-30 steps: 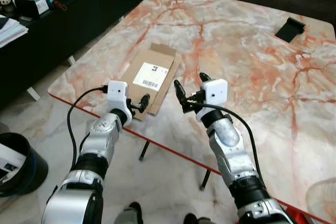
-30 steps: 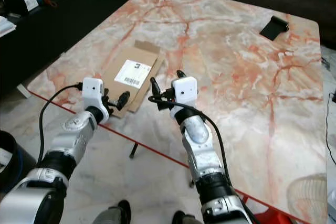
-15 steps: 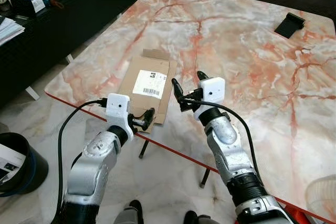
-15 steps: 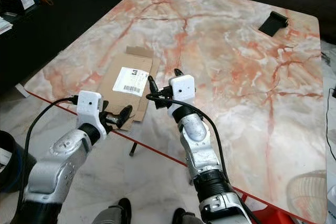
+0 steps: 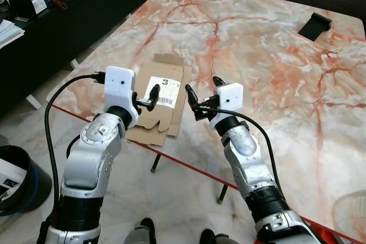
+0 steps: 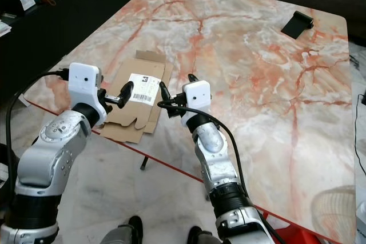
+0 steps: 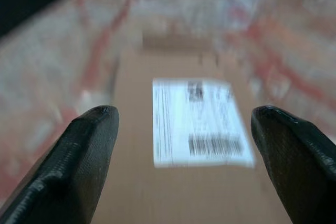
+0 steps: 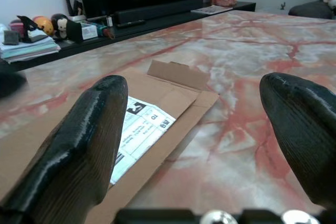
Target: Picking trash to rubbish bin
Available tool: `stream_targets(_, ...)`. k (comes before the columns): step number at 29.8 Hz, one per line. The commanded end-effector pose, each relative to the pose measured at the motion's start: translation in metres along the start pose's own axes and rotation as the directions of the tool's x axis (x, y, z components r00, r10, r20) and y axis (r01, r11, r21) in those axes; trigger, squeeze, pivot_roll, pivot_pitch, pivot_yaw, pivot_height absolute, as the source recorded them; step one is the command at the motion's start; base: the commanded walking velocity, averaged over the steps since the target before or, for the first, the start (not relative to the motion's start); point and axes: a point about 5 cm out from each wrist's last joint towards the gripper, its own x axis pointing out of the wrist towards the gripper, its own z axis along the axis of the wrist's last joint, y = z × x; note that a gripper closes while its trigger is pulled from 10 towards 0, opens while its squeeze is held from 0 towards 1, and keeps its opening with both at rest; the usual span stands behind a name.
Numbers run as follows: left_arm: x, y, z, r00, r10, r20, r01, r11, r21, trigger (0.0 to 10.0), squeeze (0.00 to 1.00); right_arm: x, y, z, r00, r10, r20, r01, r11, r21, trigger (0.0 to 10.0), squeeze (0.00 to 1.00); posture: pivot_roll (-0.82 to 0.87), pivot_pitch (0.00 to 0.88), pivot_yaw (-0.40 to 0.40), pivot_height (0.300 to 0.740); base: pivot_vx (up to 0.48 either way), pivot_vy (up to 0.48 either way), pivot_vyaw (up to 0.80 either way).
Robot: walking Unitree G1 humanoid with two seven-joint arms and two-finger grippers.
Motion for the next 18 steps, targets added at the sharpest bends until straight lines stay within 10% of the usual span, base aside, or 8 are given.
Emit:
stream_targets(1,0.007,0.001,-0.013,0.999,-0.009,-0.031,0.01,0.999,0.034,10.0,0.0,0.001,0.0,0.001,1.0,-0.005,0.009,0.004,1.0,0.003,10.0,0.0,0.13,0.179,-0.014,0.74,0.0,0.0,0.0)
stream_targets(18,0.029,-0.005,-0.069,0.992,-0.04,-0.116,0.032,0.997,-0.071,10.0,0.0,-0.003,-0.004,0.002,0.999,-0.026,0.021,0.026,1.0,-0.005,10.0,0.0,0.09,0.168,0.0,0.74,0.0,0.0,0.0)
